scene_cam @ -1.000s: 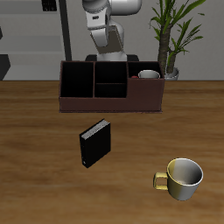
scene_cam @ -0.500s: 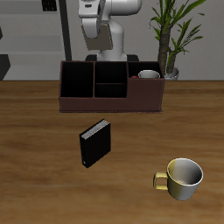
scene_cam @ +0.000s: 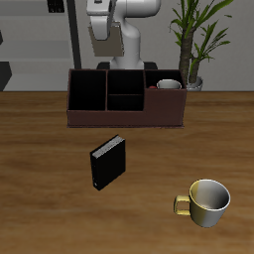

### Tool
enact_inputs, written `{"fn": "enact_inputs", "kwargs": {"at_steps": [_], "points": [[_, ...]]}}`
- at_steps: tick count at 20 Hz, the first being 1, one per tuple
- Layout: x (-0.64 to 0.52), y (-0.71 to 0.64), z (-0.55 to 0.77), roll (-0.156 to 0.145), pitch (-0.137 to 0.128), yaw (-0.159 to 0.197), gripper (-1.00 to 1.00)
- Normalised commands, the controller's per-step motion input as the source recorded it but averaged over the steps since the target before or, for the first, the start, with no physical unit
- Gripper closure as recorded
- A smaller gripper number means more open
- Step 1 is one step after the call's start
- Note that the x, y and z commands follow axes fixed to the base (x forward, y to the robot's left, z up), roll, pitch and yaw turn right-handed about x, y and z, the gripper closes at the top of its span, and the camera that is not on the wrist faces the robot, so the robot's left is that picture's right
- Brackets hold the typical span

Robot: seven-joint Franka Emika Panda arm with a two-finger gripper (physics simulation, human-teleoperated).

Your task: Place the red mug into the back desk caddy's right compartment and place the yellow book into the back desk caddy's back compartment

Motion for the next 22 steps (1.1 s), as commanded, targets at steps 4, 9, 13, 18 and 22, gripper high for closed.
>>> {"fn": "enact_inputs", "kwargs": {"at_steps": [4,9,13,18,22], "points": [[0.19,-0.20,0.07,-0.055,-0.015,0.026,1.00],[0.08,-0.11,0.15,-0.029,-0.034,-0.048,1.00],[0.06,0.02,0.03,0.009,-0.015,-0.013,1.00],[0.13,0.12,-0.06,0.030,0.002,0.009,1.00],[0.03,0.29,-0.14,0.069,0.009,0.027,1.00]]}}
